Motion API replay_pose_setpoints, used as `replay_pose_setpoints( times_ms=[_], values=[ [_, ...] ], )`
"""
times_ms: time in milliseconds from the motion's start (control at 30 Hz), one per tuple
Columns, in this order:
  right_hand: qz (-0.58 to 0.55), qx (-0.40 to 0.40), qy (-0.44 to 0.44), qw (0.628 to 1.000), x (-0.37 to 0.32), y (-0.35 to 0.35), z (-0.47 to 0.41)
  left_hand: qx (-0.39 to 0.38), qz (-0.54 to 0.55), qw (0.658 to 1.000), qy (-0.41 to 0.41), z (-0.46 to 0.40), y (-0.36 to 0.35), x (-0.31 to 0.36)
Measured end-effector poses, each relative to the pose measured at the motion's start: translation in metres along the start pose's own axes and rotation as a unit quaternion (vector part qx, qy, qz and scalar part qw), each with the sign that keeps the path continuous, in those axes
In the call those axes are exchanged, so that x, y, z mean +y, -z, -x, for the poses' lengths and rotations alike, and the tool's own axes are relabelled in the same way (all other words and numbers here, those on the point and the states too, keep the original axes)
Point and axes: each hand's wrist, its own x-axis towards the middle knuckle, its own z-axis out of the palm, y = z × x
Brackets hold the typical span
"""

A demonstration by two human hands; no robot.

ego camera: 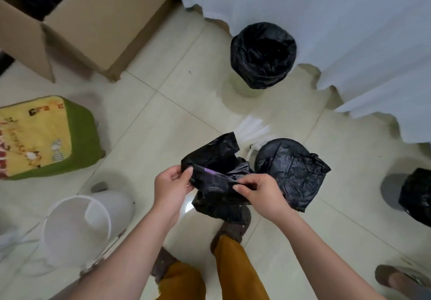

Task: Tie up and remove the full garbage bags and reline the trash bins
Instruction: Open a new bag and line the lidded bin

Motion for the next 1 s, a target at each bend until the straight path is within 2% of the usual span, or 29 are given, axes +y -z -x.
replay_pose_setpoints(
  times_ms=[200, 333, 500, 567, 667, 733, 867, 1000],
  values=[
    [-0.010, -0.032, 0.011, 0.999, -0.057, -0.078, 0.013, 0.063, 0.052, 0.997, -0.007, 0.011, 0.099, -0.001],
    [-0.035, -0.016, 0.035, 0.999, -0.094, -0.134, 0.026, 0.103, 0.073, 0.992, 0.009, 0.023, 0.169, -0.002],
    [-0.066, -0.029, 0.024, 0.997, -0.142, -0.192, 0.038, 0.113, 0.079, 0.990, 0.030, 0.035, 0.235, -0.001],
    [-0.079, -0.042, 0.024, 0.996, -0.161, -0.210, 0.045, 0.089, 0.092, 0.990, 0.055, 0.042, 0.250, 0.001],
    [-0.116, -0.065, 0.030, 0.991, -0.186, -0.232, 0.055, -0.012, 0.129, 0.989, 0.069, 0.052, 0.265, 0.004],
    [-0.126, -0.073, 0.040, 0.988, -0.196, -0.246, 0.060, -0.051, 0.154, 0.985, 0.066, 0.058, 0.272, 0.008],
    [-0.140, -0.124, 0.076, 0.979, -0.209, -0.270, 0.071, -0.034, 0.201, 0.977, 0.061, 0.064, 0.285, 0.014],
    [-0.159, -0.130, 0.067, 0.976, -0.212, -0.287, 0.080, -0.008, 0.210, 0.976, 0.060, 0.067, 0.305, 0.010]
  ],
)
